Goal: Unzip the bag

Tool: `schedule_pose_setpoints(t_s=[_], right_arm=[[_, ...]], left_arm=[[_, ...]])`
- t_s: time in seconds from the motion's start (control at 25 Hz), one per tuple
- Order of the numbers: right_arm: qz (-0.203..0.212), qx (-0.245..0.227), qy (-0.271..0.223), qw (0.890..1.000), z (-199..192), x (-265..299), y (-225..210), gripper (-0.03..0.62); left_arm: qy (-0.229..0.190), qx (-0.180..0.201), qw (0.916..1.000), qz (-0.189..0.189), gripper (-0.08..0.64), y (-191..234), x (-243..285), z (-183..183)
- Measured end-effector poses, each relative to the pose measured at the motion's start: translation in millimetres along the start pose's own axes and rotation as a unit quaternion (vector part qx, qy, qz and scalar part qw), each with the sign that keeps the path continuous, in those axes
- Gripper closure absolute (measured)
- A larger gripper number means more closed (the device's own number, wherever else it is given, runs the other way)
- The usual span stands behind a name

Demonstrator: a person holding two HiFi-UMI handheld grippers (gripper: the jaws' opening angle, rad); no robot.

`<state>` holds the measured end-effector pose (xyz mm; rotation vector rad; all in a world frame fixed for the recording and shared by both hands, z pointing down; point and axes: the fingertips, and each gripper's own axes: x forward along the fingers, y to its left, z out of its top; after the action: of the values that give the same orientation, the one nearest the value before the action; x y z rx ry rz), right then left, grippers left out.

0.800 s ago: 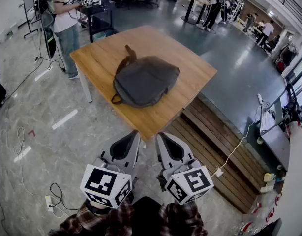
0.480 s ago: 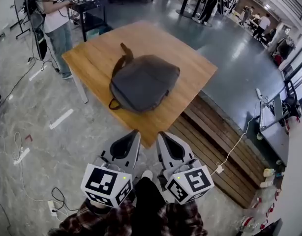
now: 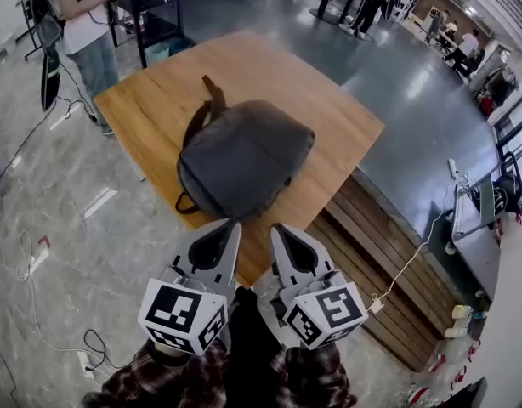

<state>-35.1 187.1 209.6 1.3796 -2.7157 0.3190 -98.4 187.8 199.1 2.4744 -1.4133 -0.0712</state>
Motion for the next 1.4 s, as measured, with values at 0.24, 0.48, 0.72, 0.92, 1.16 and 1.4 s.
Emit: schedule_pose_setpoints(t_s=[0.24, 0.48, 0.72, 0.92, 1.16, 1.4], right_arm=[[0.020, -0.017, -0.008, 1.000, 39, 48, -64, 0.581], [0.052, -0.023, -0.005, 0.998, 62, 73, -109, 0.580], [0.067, -0.007, 0.005, 0.998, 58, 101, -130, 0.581], [0.069, -0.001, 0.011, 0.998, 55, 119, -133, 0.581], [0.032, 0.003, 0.018, 0.999, 50, 129, -154, 0.581], [-0.033, 0.022, 0.077, 0.996, -15, 137, -200, 0.581]], left_arm=[[-0.019, 0.008, 0.9997, 0.016, 0.554, 11, 77, 31], [-0.028, 0.010, 0.9988, 0.039, 0.554, 5, 127, 48], [-0.012, 0.007, 0.9980, 0.062, 0.554, 23, 151, 41], [-0.006, 0.007, 0.9975, 0.070, 0.553, 44, 161, 44], [0.017, 0.011, 0.9987, 0.046, 0.554, 56, 188, 39], [0.106, 0.030, 0.9939, 0.003, 0.554, 61, 239, -26]])
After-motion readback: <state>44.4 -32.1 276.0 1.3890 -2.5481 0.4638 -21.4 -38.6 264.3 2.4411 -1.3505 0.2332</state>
